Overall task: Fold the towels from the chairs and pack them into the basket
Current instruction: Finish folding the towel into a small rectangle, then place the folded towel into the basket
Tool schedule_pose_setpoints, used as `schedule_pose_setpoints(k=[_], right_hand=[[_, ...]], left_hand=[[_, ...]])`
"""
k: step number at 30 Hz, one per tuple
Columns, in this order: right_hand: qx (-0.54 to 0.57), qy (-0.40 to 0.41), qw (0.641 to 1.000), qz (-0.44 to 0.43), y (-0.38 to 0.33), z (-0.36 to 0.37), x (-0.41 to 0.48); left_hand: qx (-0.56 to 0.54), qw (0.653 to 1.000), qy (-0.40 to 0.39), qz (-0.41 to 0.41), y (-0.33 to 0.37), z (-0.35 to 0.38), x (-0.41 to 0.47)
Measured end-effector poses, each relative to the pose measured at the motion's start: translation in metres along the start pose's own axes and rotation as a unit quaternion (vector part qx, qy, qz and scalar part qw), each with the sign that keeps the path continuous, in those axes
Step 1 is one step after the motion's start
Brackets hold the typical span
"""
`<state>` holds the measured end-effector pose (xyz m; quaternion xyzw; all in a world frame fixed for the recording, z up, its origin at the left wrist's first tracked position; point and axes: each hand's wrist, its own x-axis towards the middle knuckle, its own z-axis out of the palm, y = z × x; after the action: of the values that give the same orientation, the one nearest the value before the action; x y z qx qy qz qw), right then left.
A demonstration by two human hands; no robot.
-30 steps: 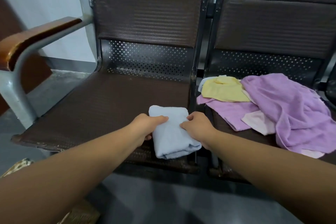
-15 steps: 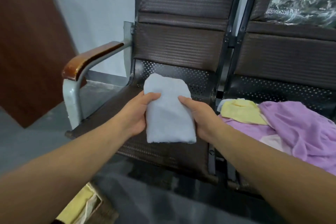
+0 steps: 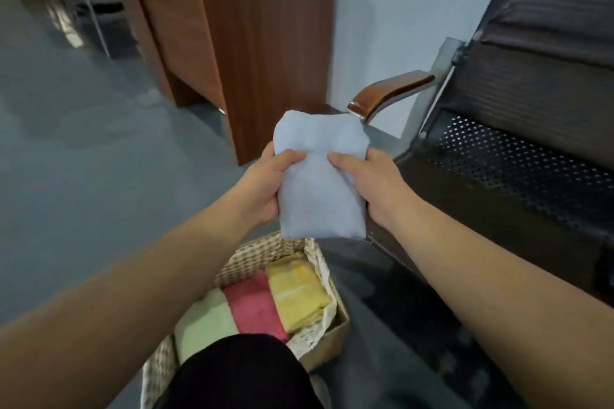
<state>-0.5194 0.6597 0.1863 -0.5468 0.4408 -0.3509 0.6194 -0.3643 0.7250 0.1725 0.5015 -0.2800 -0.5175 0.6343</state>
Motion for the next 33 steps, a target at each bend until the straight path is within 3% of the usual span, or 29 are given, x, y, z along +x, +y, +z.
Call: schedule_pose_setpoints(k=[7, 16, 20, 23, 26, 29, 33], right_hand=[[-0.097, -0.075, 0.991, 0.045, 0.090, 0.087, 0.028], [-0.219, -0.197, 0.940, 0.170, 0.212, 0.138, 0.027], [-0.265, -0.244, 0.912, 0.195, 0.250, 0.159, 0.018], [-0.278, -0.272, 0.904, 0.180, 0.267, 0.173, 0.014], [-0.271, -0.256, 0.912, 0.173, 0.272, 0.183, 0.010], [-0.281, -0.265, 0.913, 0.130, 0.280, 0.186, 0.003], [-0.142, -0.217, 0.946, 0.196, 0.286, 0.181, -0.007]], left_hand=[[0.007, 0.990, 0.132, -0.057, -0.061, -0.117, -0.014], [0.051, 0.961, 0.172, -0.209, -0.163, -0.206, -0.055], [0.067, 0.950, 0.191, -0.237, -0.181, -0.226, -0.068], [0.132, 0.930, 0.245, -0.241, -0.195, -0.247, -0.075], [0.251, 0.878, 0.317, -0.255, -0.198, -0.258, -0.080], [0.369, 0.848, 0.305, -0.228, -0.187, -0.244, -0.089], [0.511, 0.809, 0.240, -0.162, -0.189, -0.248, -0.086]])
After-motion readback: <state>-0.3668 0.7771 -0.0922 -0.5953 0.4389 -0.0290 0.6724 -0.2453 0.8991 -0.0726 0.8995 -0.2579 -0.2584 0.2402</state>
